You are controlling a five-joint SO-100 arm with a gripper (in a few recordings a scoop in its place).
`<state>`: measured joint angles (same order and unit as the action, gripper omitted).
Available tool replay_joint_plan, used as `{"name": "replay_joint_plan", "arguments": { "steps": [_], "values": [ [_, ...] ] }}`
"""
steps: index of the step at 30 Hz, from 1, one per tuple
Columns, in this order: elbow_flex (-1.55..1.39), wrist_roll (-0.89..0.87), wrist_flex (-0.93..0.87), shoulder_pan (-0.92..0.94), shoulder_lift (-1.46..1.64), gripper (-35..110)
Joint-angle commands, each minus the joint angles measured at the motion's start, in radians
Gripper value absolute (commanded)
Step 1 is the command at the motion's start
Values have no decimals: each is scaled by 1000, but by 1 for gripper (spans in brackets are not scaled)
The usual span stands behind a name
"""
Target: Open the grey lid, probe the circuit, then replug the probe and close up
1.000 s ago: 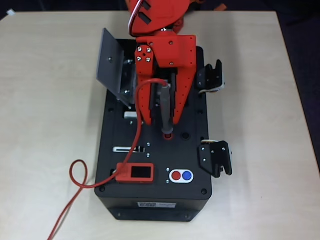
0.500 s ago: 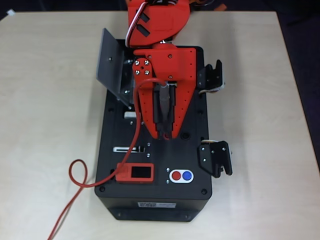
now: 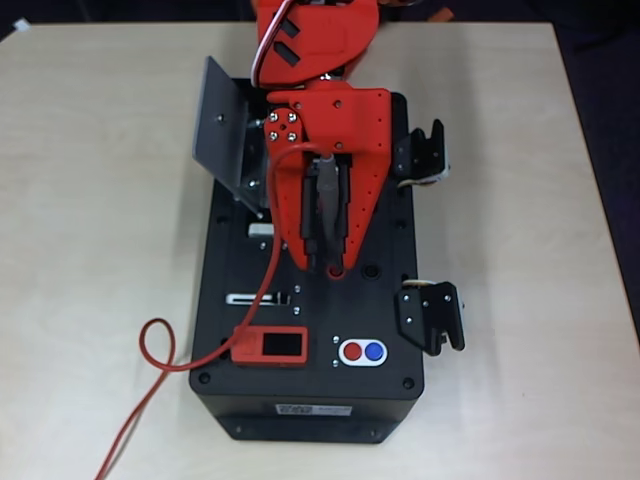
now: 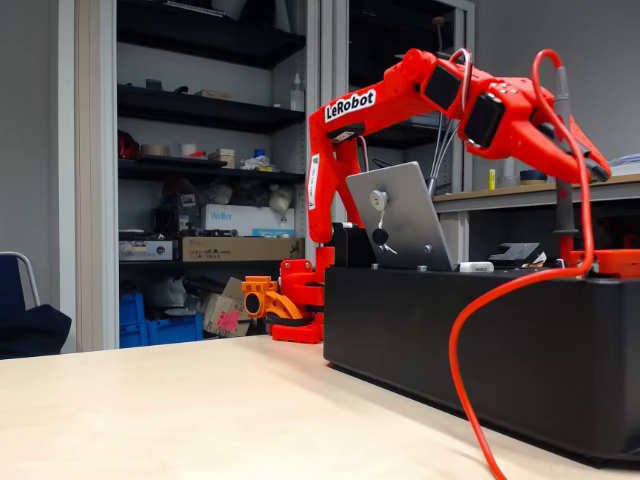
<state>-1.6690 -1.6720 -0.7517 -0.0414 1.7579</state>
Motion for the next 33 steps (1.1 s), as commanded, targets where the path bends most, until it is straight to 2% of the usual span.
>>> {"name": "replay_joint_plan", "arguments": {
  "steps": [1, 8, 15, 20, 33],
  "values": [
    [-12, -29, -11, -9, 67, 9],
    [25, -106, -61, -8, 41, 7],
    [212, -3, -336, 21, -67, 7],
    [264, 91, -373, 60, -117, 7],
    [509, 127, -459, 75, -272, 0]
  ]
}}
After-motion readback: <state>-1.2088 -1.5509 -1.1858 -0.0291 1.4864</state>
